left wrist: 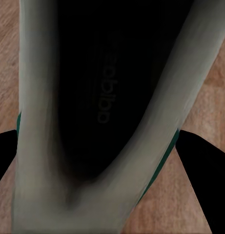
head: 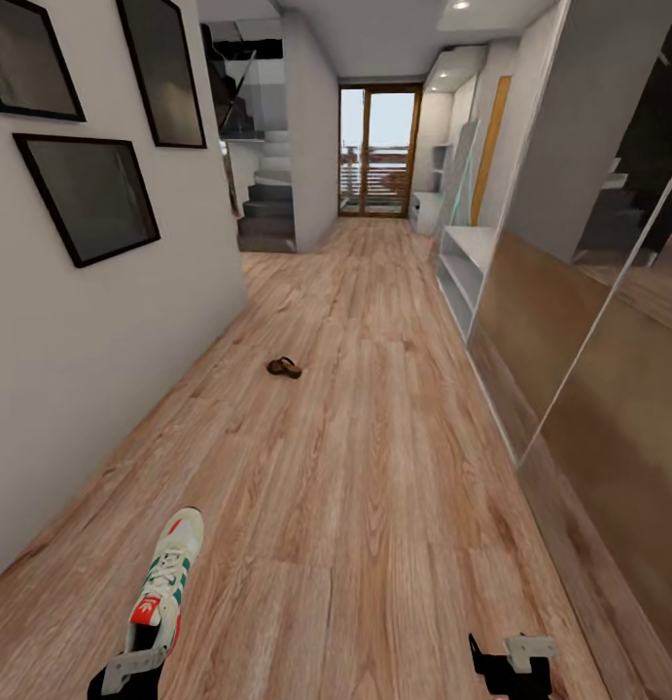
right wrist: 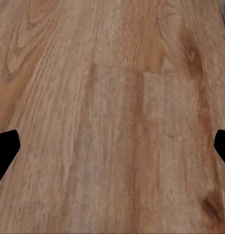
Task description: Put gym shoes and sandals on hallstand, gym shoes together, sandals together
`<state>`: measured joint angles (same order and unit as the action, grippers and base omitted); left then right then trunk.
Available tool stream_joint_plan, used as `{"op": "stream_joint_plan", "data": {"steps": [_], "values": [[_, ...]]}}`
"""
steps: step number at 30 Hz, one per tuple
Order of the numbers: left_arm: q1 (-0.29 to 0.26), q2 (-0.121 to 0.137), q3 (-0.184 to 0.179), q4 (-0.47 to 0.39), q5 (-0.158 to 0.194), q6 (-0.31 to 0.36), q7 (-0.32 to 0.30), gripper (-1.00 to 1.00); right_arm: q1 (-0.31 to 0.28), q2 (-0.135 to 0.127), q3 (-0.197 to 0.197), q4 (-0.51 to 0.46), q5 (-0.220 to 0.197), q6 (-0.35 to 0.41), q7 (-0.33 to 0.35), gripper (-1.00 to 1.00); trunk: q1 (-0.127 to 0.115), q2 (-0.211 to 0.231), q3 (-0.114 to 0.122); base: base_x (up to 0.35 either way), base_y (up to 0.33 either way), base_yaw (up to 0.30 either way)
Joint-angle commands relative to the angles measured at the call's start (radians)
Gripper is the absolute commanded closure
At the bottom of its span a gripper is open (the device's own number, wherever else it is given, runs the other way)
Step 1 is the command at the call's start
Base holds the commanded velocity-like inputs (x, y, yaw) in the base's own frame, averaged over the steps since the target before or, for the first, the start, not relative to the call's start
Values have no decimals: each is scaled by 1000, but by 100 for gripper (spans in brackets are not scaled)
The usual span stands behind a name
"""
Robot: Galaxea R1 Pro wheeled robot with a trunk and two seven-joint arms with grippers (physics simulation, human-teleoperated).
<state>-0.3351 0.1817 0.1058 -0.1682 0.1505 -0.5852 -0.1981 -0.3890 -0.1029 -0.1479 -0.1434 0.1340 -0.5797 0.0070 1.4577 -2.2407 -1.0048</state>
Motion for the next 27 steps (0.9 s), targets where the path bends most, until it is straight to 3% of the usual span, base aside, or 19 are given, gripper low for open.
{"op": "stream_joint_plan", "data": {"steps": [1,21,27], "values": [[-1,0,6,1,7,-1,-10,100,-1,0,-9,1,10,-3,1,-100,0,0,-1,339,0,135],[-1,0,6,1,7,-1,-10,100,0,1,-9,1,10,-3,1,-100,0,0,11,339,0,235],[-1,1,6,1,7,-1,-10,100,0,1,-9,2,10,-3,1,-100,0,0,12,339,0,83]]}}
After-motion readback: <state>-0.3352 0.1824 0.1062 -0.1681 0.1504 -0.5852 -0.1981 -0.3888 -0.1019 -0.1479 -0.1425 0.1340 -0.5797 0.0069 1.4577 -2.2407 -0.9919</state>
